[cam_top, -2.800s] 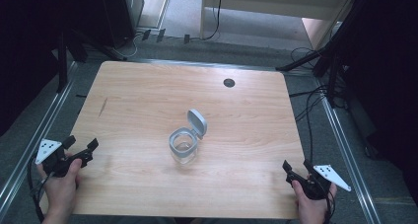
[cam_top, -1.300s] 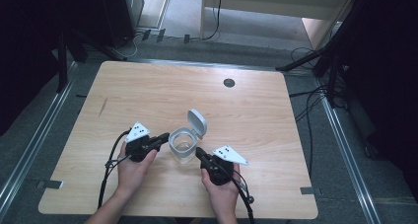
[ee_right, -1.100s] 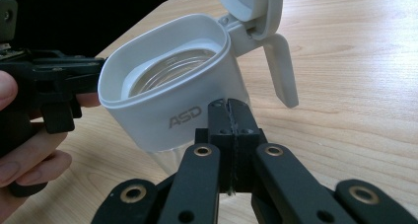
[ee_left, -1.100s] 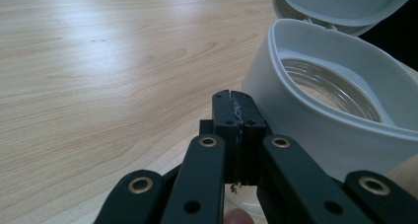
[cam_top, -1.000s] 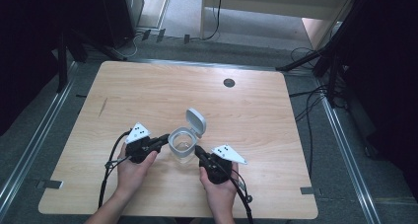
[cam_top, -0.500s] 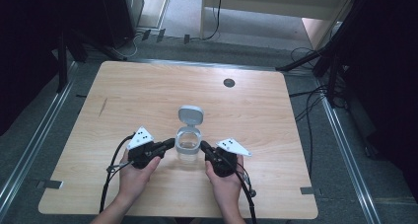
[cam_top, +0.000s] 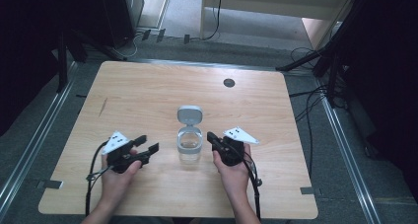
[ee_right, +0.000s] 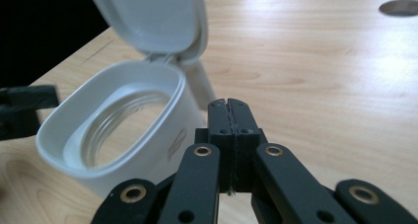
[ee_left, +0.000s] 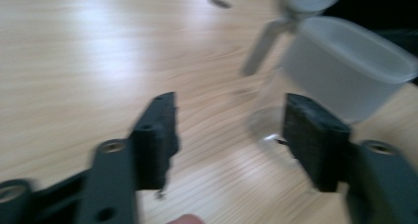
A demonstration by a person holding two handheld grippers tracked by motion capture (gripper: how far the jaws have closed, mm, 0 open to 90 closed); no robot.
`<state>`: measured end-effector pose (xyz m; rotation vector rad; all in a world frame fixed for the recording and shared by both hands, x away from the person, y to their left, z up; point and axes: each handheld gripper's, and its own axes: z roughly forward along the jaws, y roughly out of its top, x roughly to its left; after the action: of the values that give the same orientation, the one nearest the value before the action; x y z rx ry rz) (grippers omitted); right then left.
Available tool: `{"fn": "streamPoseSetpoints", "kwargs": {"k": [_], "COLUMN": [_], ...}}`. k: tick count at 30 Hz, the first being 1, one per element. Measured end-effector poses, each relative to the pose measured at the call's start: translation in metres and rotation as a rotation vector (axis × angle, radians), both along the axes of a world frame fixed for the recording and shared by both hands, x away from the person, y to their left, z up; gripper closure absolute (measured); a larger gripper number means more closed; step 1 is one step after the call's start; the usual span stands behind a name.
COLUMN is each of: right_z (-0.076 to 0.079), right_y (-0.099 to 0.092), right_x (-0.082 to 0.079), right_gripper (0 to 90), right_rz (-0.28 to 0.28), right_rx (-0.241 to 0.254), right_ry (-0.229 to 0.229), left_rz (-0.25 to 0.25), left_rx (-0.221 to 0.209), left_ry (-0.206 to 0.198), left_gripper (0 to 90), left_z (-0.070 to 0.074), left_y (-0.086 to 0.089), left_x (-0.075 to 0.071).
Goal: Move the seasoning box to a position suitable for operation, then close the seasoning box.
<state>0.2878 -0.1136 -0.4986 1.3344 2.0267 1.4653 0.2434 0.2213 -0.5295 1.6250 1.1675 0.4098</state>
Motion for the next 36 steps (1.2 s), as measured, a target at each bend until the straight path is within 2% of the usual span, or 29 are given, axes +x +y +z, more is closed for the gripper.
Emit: {"fn": "streamPoseSetpoints", "kwargs": {"k": [3,6,7,9,11,13,18,21,26,31,33,34,36], "right_z": [0.005,0.016,0.016,0.021,0.025,0.03,0.038,0.043,0.045,0.046,0.047,0.049,0.049], "right_y": [-0.002,-0.005,-0.005,-0.004,-0.004,-0.002,0.001,0.004,0.01,0.016,0.018,0.019,0.018], "right_x": [0.006,0.018,0.018,0.023,0.028,0.034,0.05,0.064,0.075,0.075,0.07,0.062,0.057], "right_gripper": [90.0,90.0,90.0,90.0,90.0,90.0,90.0,90.0,90.0,90.0,90.0,90.0,90.0], "right_rz": [0.001,0.004,0.004,0.017,0.023,0.025,0.015,0.025,0.036,0.075,0.101,0.126,0.137], "right_rx": [0.004,-0.001,-0.001,-0.007,-0.005,0.002,0.01,0.01,0.017,0.034,0.035,0.029,0.039], "right_ry": [0.0,-0.014,-0.014,-0.028,-0.03,-0.028,-0.02,-0.019,-0.008,-0.02,-0.028,-0.04,-0.037], "left_rz": [0.055,0.114,0.129,0.161,0.196,0.203,0.217,0.214,0.212,0.206,0.205,0.204,0.202], "left_rx": [0.012,0.03,0.033,0.018,-0.008,-0.038,0.044,0.046,0.054,0.061,0.054,0.055,0.059], "left_ry": [0.032,0.036,0.037,0.043,0.046,0.056,0.036,0.036,0.041,0.042,0.04,0.042,0.045], "left_gripper": [25.2,14.6,14.6,14.6,14.6,14.6,14.6,14.7,14.8,14.9,14.9,14.9,15.0], "left_z": [-0.008,-0.012,-0.013,-0.015,-0.018,-0.019,-0.022,-0.023,-0.023,-0.023,-0.023,-0.023,-0.023], "left_y": [0.038,0.074,0.085,0.105,0.116,0.119,0.106,0.105,0.104,0.103,0.103,0.104,0.103], "left_x": [-0.006,-0.014,-0.018,-0.024,-0.029,-0.03,-0.028,-0.028,-0.026,-0.026,-0.026,-0.025,-0.025]}}
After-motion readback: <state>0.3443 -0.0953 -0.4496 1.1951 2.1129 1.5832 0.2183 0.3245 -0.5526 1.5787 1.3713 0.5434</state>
